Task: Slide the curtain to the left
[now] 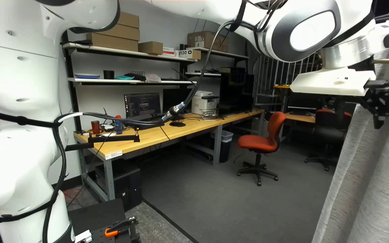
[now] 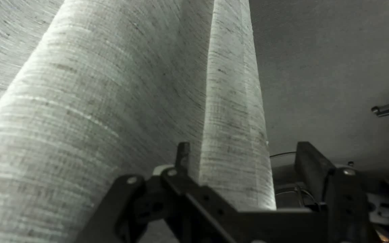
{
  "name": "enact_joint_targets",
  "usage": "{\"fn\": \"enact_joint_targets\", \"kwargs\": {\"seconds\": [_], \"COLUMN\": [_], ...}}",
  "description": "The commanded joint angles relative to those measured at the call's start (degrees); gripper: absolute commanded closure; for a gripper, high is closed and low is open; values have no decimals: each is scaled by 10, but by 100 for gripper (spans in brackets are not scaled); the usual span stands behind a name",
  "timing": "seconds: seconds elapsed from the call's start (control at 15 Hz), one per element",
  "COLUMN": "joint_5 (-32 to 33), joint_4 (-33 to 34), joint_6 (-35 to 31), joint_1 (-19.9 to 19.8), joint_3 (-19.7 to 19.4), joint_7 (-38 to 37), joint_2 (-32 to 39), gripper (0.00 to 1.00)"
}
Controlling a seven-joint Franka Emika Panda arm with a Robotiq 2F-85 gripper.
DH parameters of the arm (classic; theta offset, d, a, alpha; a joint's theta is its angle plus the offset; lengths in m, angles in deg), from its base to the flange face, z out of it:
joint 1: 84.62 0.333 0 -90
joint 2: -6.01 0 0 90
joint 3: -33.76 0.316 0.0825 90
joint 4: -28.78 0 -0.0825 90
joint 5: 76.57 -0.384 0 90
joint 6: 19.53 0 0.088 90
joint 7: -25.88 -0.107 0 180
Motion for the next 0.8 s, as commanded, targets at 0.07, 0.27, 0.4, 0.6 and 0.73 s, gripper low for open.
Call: {"fn": "enact_joint_targets", "kwargs": {"seconds": [0.07, 0.27, 0.4, 0.6, 0.73], "joint_5": [-28, -26, -25, -29, -33], "joint_4": [47, 65, 71, 69, 69], "joint_6": [3, 14, 40, 77, 90], "joint_1": [-25, -31, -33, -32, -29], "joint_3": [21, 28, 33, 41, 46], "joint_7": [20, 15, 13, 19, 18], "joint_2": [30, 39, 39, 32, 29], "gripper": [58, 81, 95, 100, 99]}}
